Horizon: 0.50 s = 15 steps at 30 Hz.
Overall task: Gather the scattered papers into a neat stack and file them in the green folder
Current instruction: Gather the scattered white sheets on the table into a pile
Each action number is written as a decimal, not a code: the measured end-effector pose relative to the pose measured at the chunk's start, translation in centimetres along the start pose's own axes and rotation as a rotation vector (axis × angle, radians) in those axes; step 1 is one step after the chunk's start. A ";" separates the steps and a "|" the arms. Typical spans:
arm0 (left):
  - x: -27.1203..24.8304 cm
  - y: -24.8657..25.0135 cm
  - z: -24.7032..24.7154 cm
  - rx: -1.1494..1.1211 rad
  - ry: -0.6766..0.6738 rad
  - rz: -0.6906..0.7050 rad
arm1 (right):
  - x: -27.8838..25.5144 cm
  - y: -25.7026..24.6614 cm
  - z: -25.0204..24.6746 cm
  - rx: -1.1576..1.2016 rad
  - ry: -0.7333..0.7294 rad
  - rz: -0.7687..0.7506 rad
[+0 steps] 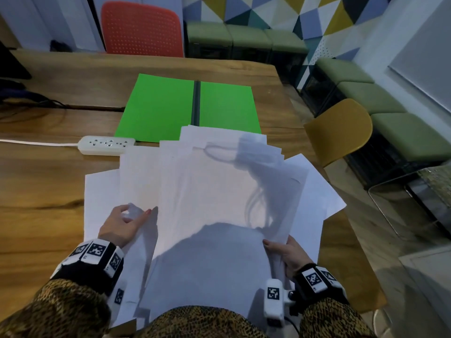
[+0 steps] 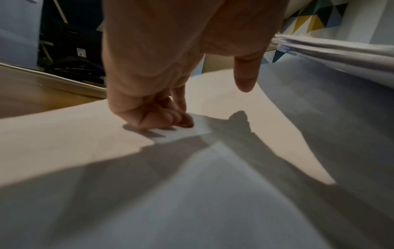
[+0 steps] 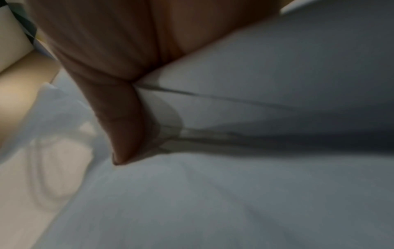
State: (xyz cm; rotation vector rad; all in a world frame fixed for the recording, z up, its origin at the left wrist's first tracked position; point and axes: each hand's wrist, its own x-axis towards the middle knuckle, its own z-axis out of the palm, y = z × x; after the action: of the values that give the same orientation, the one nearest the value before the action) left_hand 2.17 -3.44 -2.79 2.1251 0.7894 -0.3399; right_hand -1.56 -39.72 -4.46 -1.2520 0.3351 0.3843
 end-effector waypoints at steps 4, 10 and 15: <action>0.0 0.3 -0.4 0.083 0.216 -0.003 | -0.2 -0.2 -0.6 0.007 0.017 -0.012; 1.3 0.2 -1.4 0.072 0.063 0.001 | 0.0 -0.6 -1.3 -0.114 0.116 0.075; 0.4 0.0 -0.8 -0.030 -0.042 -0.002 | 0.7 -0.7 -1.5 -0.365 0.261 0.146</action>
State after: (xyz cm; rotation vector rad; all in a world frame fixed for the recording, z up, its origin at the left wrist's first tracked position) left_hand 2.44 -2.67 -2.50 2.0832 0.7681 -0.3701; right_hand -0.69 -41.28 -4.65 -1.6461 0.6010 0.4199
